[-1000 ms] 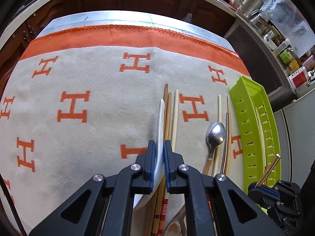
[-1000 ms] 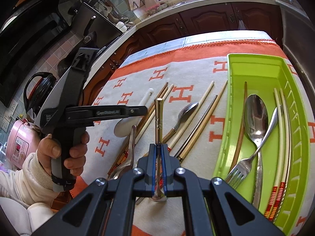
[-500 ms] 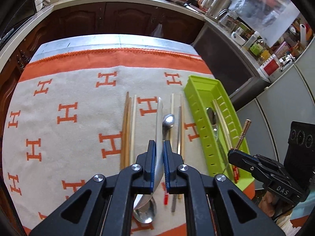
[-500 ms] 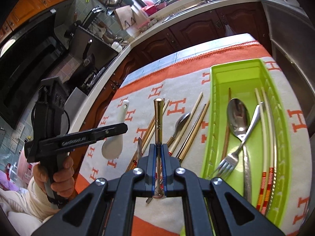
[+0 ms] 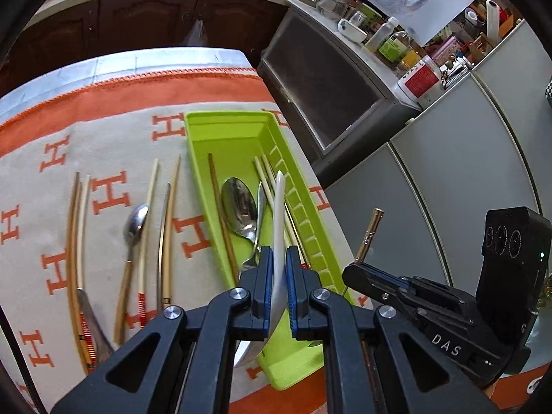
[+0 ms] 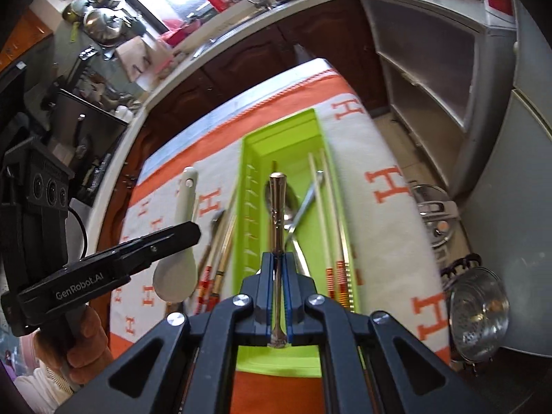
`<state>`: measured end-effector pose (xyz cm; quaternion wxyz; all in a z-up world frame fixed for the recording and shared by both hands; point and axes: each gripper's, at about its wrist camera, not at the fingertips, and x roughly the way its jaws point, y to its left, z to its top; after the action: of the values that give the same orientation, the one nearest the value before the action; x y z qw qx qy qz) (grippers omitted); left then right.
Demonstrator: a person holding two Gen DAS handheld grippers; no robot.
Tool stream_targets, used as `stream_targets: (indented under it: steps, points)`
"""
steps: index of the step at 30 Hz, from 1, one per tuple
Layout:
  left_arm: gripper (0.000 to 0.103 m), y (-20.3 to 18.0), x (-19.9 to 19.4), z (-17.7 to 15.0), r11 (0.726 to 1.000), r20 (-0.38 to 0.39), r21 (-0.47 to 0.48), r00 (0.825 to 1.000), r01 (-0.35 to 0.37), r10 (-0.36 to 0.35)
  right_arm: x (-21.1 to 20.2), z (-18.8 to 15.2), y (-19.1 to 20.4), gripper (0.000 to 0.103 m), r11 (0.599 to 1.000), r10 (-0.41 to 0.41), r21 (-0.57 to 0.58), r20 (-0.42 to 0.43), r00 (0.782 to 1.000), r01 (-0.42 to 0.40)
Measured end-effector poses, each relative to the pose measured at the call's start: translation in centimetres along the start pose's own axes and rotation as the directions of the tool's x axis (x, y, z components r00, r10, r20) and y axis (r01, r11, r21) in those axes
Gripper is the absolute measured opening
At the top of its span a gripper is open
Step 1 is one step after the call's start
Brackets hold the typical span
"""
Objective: Organize utensils
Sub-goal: 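Carry the white spoon and gold utensil into the green tray and lower them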
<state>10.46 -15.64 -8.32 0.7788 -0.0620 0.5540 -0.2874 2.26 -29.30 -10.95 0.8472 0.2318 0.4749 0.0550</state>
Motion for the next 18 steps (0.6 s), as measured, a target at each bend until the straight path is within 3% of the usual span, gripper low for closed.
stream_targets:
  steps: [10,18]
  points:
    - [0.008,0.7,6.1,-0.2,0.997,-0.099,-0.069,0.995,-0.038,0.031,4.0,0.6,-0.7,0.005,0.994,-0.107,-0.044,-0.078,0.991,0.104]
    - [0.038,0.4,4.7,-0.4,0.996,-0.080,-0.026,0.993,-0.090,0.088,5.4,1.4,-0.7,0.007,0.992,-0.120,-0.038,-0.084,0.989,0.118]
